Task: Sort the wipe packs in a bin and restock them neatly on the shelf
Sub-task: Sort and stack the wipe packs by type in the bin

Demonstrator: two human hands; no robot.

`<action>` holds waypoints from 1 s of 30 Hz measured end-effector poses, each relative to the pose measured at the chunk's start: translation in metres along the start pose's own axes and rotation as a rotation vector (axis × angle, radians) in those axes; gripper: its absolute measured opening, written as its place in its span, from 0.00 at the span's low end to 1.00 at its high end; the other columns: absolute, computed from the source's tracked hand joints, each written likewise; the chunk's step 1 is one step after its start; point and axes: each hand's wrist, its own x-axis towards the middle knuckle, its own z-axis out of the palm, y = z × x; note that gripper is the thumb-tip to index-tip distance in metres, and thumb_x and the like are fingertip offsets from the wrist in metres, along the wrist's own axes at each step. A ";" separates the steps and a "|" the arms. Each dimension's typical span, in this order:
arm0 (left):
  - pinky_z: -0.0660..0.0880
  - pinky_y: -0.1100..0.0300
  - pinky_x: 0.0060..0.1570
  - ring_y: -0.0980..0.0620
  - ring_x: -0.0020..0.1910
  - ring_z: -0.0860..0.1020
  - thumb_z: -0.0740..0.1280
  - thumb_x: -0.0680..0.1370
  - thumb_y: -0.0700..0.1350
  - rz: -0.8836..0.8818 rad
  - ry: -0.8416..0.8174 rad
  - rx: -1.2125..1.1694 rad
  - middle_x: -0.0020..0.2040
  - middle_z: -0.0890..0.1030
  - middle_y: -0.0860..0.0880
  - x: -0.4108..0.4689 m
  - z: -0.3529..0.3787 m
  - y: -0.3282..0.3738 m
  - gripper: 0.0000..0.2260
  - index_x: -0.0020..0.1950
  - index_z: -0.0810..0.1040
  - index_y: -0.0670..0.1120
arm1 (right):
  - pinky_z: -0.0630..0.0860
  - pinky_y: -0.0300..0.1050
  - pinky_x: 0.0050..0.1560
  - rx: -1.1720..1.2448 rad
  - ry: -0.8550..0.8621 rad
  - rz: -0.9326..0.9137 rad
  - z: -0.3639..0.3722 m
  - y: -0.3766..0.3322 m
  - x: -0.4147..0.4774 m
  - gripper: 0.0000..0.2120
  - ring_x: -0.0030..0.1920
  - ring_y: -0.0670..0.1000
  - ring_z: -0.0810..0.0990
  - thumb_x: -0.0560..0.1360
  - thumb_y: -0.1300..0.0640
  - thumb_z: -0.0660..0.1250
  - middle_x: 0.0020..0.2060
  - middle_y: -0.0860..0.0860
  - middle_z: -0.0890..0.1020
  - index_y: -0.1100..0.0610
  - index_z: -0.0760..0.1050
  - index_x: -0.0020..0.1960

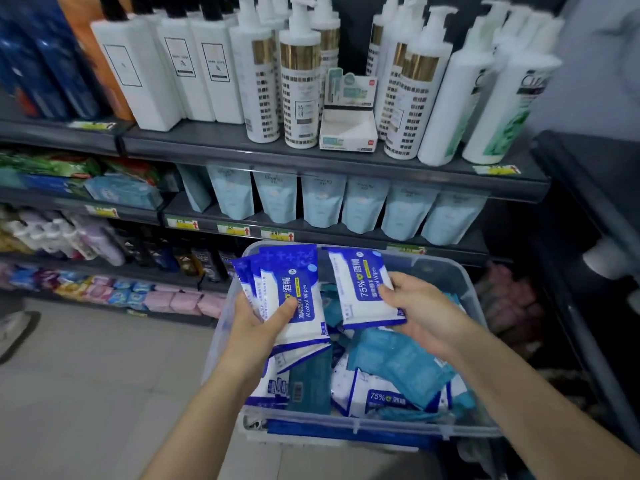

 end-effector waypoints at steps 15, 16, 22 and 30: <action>0.77 0.50 0.55 0.50 0.53 0.82 0.72 0.72 0.36 0.073 -0.107 0.009 0.52 0.84 0.51 -0.006 0.002 0.014 0.23 0.62 0.69 0.52 | 0.73 0.43 0.59 -0.266 -0.005 -0.185 0.089 0.012 0.010 0.14 0.53 0.44 0.77 0.80 0.62 0.56 0.51 0.41 0.78 0.42 0.68 0.54; 0.78 0.50 0.54 0.50 0.53 0.82 0.70 0.73 0.33 0.078 -0.110 0.000 0.52 0.84 0.51 -0.005 -0.002 0.016 0.23 0.62 0.68 0.51 | 0.73 0.43 0.59 -0.244 -0.039 -0.182 0.092 0.011 0.011 0.16 0.54 0.44 0.78 0.80 0.63 0.56 0.52 0.40 0.79 0.41 0.68 0.54; 0.79 0.52 0.52 0.50 0.52 0.82 0.68 0.74 0.31 0.079 -0.198 -0.012 0.51 0.84 0.52 -0.001 -0.022 0.026 0.24 0.62 0.67 0.52 | 0.75 0.56 0.60 -0.091 -0.186 -0.024 0.092 0.001 0.024 0.17 0.55 0.55 0.81 0.76 0.63 0.63 0.53 0.52 0.83 0.50 0.72 0.62; 0.77 0.58 0.54 0.56 0.56 0.80 0.67 0.77 0.45 0.013 -0.379 0.120 0.57 0.81 0.57 0.006 -0.046 0.050 0.22 0.67 0.64 0.59 | 0.74 0.58 0.60 0.136 -0.229 0.005 0.106 0.006 0.035 0.25 0.54 0.60 0.80 0.65 0.62 0.70 0.54 0.59 0.82 0.62 0.74 0.61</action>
